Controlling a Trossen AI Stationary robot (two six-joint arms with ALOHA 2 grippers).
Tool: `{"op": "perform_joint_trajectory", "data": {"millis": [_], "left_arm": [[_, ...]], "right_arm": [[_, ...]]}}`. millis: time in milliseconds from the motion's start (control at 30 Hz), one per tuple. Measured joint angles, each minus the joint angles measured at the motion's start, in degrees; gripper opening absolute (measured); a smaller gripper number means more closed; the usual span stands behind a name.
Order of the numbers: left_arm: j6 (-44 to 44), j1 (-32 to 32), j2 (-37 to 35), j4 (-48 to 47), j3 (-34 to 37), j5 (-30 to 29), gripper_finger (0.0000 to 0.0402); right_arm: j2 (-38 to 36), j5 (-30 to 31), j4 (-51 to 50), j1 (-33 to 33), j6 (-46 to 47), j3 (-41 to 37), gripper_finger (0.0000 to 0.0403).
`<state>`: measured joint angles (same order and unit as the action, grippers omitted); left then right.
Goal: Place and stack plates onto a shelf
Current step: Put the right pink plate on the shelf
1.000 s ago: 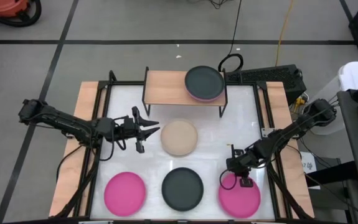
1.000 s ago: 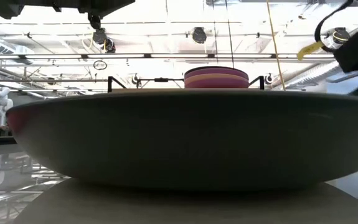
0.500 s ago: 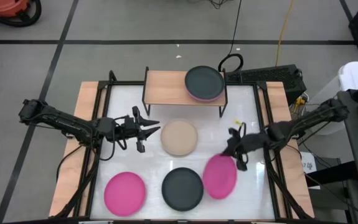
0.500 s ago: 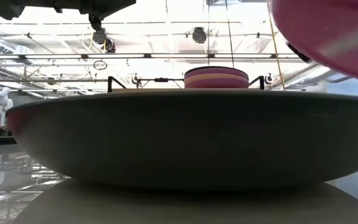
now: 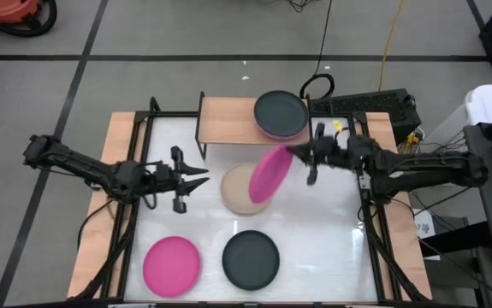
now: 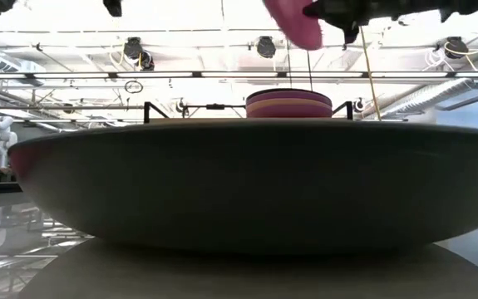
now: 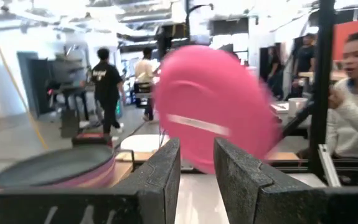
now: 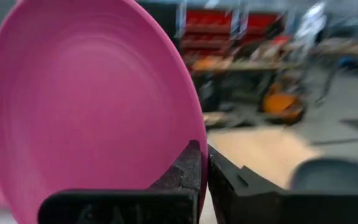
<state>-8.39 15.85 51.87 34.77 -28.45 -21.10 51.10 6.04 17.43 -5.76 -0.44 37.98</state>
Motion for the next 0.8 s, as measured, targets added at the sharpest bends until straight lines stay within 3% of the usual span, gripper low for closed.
{"op": "perform_joint_trajectory", "data": {"millis": [133,267,533,667,800], "left_arm": [[-1.8,2.0,-5.2,-5.9,0.0,-2.4,0.0102],[0.6,2.3,-5.8,-9.3,0.0,-4.4,0.0102],[1.5,2.3,-4.9,-9.2,0.0,-4.5,0.0102],[1.4,2.3,-5.0,-9.3,0.0,-4.5,0.0102],[1.2,2.3,-5.0,-9.2,0.0,-4.5,0.0102]], "right_arm": [[3.1,-0.1,11.4,-8.1,0.4,0.5,0.0],[9.9,-2.7,17.2,-15.7,3.5,5.3,0.0],[29.8,-17.5,7.3,-25.2,8.4,25.8,0.0],[37.5,-19.9,2.9,-26.6,5.8,33.3,0.0],[42.7,-19.8,2.4,-27.3,4.0,35.7,0.0]]}}
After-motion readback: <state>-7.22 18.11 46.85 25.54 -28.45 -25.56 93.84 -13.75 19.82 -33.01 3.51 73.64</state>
